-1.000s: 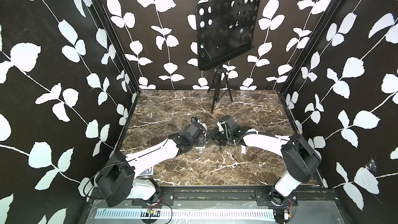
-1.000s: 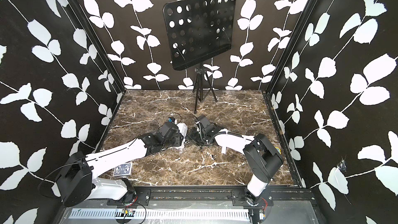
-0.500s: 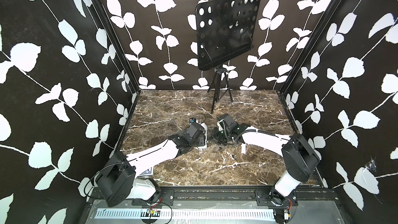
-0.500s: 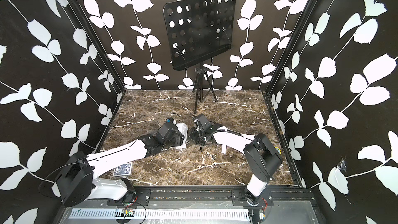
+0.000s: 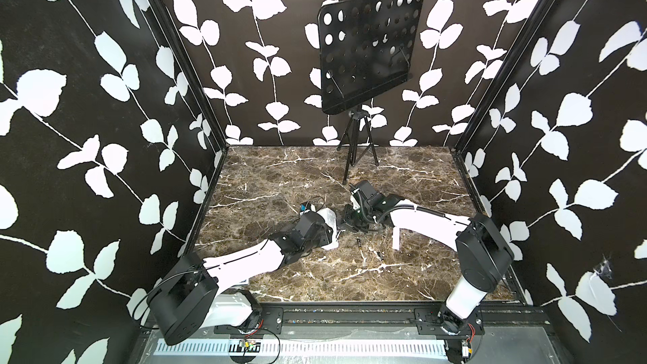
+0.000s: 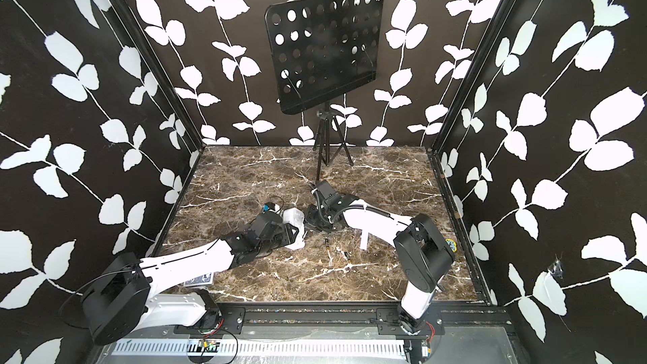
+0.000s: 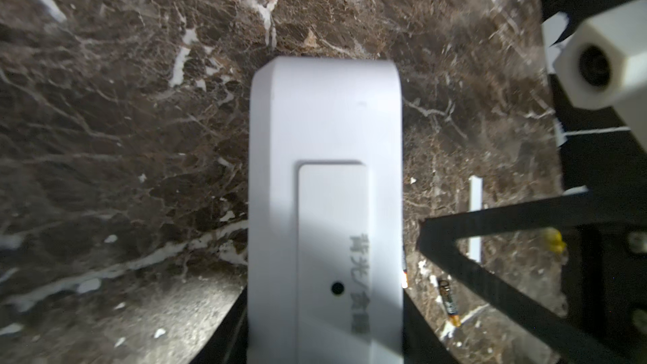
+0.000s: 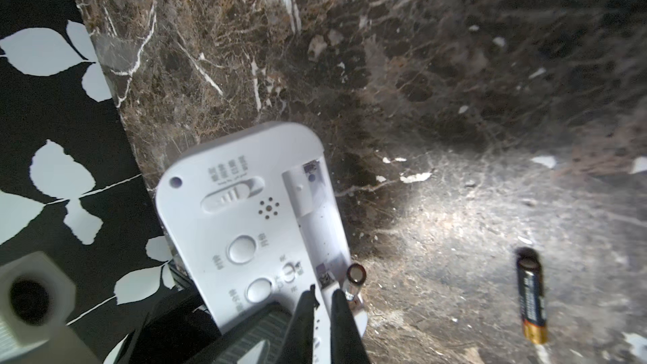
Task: Insert the battery into the alarm
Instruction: Adjust the alarm at the center of the board.
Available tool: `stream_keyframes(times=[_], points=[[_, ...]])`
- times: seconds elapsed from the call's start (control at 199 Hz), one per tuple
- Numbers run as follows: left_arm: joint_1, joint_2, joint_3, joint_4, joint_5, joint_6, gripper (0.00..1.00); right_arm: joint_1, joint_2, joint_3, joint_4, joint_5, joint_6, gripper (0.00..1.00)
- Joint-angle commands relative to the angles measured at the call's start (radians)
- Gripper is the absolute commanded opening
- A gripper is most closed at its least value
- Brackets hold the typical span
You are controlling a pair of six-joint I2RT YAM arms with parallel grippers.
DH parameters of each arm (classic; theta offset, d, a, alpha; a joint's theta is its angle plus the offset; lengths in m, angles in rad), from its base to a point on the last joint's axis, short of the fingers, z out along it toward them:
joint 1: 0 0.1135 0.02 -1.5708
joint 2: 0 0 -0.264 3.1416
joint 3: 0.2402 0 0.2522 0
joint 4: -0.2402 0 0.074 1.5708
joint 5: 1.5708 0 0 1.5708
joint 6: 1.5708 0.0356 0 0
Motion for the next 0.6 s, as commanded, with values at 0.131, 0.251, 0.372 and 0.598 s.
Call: stream_keyframes(times=[0.131,0.251,0.372,0.598], points=[[0.011,-0.029,-0.116,0.320,0.035,-0.213,0.00,0.014,-0.086,-0.021,-0.102,0.071,-0.100,0.25],[0.011,-0.038,-0.146,0.371,0.026,-0.246,0.00,0.037,-0.078,-0.034,-0.093,0.078,-0.091,0.29],[0.011,-0.036,-0.151,0.389,0.044,-0.251,0.00,0.050,-0.043,-0.022,-0.081,0.081,-0.083,0.32],[0.011,-0.037,-0.158,0.402,0.058,-0.253,0.00,0.050,0.000,0.006,-0.059,0.098,-0.067,0.31]])
